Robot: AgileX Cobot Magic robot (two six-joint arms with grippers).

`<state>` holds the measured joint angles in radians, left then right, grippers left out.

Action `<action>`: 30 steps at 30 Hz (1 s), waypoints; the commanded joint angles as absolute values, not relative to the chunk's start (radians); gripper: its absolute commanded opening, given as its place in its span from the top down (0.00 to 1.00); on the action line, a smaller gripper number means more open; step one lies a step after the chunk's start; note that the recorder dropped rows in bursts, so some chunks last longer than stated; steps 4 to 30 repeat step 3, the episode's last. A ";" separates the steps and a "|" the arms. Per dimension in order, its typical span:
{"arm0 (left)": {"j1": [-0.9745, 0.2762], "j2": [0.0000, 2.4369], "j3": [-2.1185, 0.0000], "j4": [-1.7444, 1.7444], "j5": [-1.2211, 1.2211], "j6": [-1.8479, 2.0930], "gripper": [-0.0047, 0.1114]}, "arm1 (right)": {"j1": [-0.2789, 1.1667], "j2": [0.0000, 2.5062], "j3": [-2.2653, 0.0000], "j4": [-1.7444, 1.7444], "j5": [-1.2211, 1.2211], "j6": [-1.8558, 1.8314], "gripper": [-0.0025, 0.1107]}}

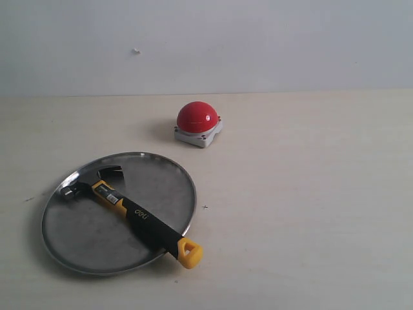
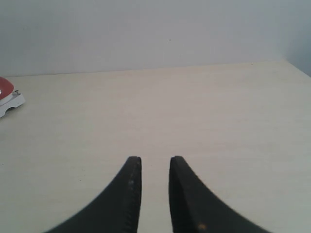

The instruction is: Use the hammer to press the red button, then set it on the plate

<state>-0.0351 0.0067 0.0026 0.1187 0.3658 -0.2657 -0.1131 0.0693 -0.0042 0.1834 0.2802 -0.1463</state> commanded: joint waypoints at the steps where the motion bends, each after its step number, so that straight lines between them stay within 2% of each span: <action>1: -0.039 0.000 0.000 0.120 0.364 -0.265 0.96 | -0.117 0.066 0.000 0.185 0.277 -0.151 0.79; 30: -0.039 0.000 0.000 0.120 0.364 -0.265 0.96 | -0.117 0.066 0.000 0.185 0.277 -0.151 0.79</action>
